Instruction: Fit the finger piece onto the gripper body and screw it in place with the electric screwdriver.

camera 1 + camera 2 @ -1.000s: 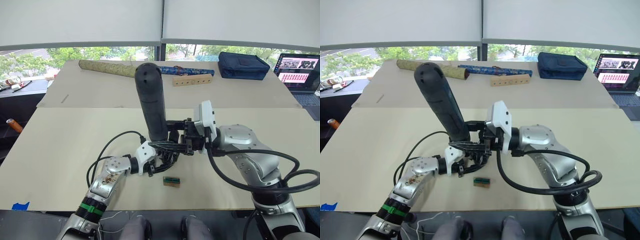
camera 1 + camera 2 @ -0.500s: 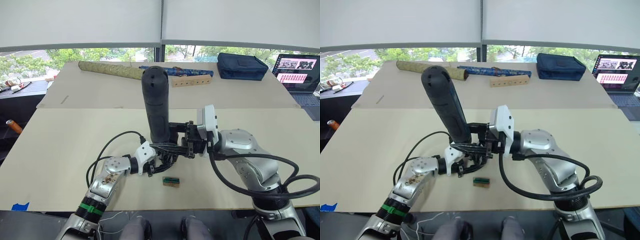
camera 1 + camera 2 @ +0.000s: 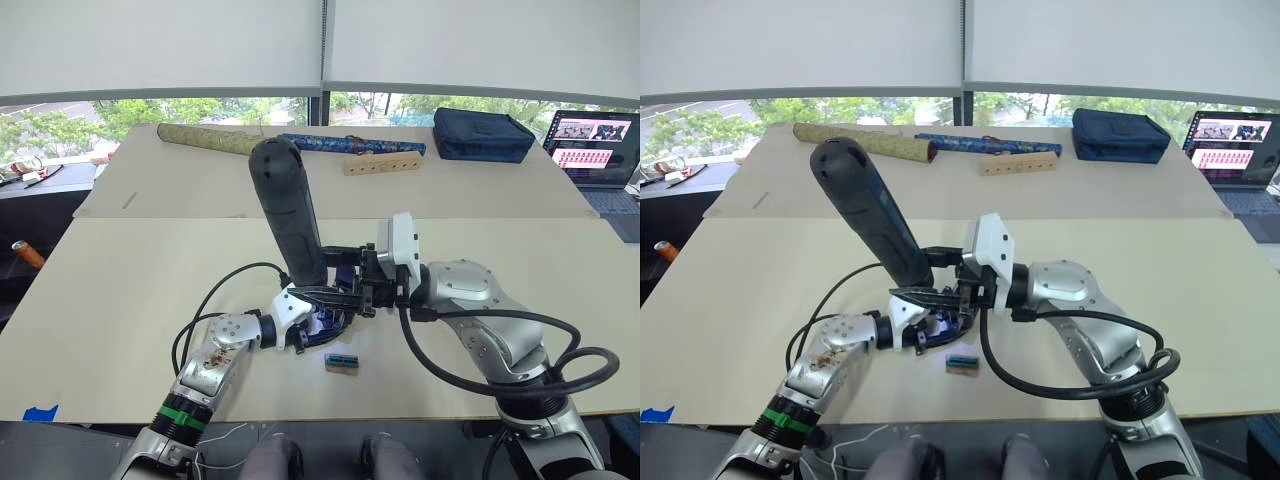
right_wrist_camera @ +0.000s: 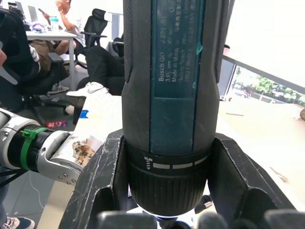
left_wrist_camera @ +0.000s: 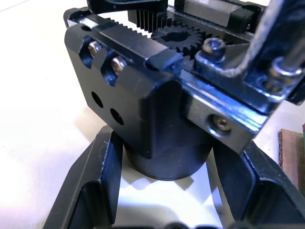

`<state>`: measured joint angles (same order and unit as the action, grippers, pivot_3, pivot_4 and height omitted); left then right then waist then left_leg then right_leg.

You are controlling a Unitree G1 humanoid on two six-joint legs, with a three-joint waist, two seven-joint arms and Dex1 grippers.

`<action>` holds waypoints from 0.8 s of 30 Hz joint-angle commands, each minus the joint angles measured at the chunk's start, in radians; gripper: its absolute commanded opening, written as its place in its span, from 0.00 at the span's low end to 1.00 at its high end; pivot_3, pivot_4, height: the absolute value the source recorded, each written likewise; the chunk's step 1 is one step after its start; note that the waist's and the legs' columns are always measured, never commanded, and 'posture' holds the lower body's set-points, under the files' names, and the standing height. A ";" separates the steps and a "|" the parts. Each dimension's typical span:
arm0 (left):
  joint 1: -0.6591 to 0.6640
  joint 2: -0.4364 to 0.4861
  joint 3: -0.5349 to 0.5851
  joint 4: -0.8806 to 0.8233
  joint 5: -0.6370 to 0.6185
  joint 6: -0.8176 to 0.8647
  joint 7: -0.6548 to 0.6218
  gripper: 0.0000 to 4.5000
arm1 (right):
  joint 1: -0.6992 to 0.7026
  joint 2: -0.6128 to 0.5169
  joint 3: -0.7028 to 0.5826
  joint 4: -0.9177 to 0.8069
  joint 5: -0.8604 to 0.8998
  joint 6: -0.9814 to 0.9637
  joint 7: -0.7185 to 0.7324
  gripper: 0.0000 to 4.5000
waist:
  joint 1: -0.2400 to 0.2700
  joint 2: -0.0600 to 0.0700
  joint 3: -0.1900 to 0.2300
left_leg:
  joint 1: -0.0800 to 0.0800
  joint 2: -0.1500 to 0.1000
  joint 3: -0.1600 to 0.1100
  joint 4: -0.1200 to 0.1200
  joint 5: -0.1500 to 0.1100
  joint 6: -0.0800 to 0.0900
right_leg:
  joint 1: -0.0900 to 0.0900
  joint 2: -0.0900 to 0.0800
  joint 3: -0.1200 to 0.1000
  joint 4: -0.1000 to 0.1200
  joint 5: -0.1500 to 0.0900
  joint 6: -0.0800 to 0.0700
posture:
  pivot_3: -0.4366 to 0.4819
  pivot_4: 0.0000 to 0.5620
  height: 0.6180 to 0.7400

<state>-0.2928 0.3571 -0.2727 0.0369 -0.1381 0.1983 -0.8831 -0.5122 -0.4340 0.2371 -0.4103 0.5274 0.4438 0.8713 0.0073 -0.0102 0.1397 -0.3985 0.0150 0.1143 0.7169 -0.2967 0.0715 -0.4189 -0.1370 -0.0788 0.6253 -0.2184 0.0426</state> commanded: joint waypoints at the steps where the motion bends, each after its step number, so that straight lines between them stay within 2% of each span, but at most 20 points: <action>1: 0.017 0.003 -0.018 0.014 0.001 0.025 -0.010 0.50 | 0.034 -0.018 0.024 0.049 -0.046 0.021 -0.003 0.42 | 0.000 0.000 0.000 | 0.000 0.000 0.000 0.000 0.000 0.000 | 0.000 0.000 0.000 0.000 0.000 0.000 | 0.48 0.27 1.00; 16: 0.010 -0.001 -0.017 0.031 0.002 0.020 -0.009 0.50 | -0.011 -0.033 -0.061 0.007 0.036 0.026 0.035 0.42 | 0.001 0.000 -0.001 | 0.000 0.000 0.000 0.000 0.000 0.000 | -0.001 0.000 0.000 0.000 0.000 0.000 | 0.48 0.27 1.00; 24: 0.001 -0.004 -0.019 0.051 0.022 0.033 0.020 0.50 | -0.078 -0.014 -0.172 -0.041 0.186 -0.009 0.096 0.42 | 0.003 0.000 0.000 | -0.003 0.000 0.000 0.000 0.000 0.000 | -0.002 0.000 0.000 -0.001 0.000 0.000 | 0.48 0.27 1.00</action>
<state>-0.3015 0.3495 -0.2750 0.0497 -0.1455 0.1986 -0.8811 -0.5613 -0.4532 0.1153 -0.3984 0.6595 0.4689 0.9517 0.0106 -0.0106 0.1394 -0.4011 0.0147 0.1143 0.7166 -0.2968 0.0718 -0.4209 -0.1373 -0.0787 0.6244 -0.2183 0.0425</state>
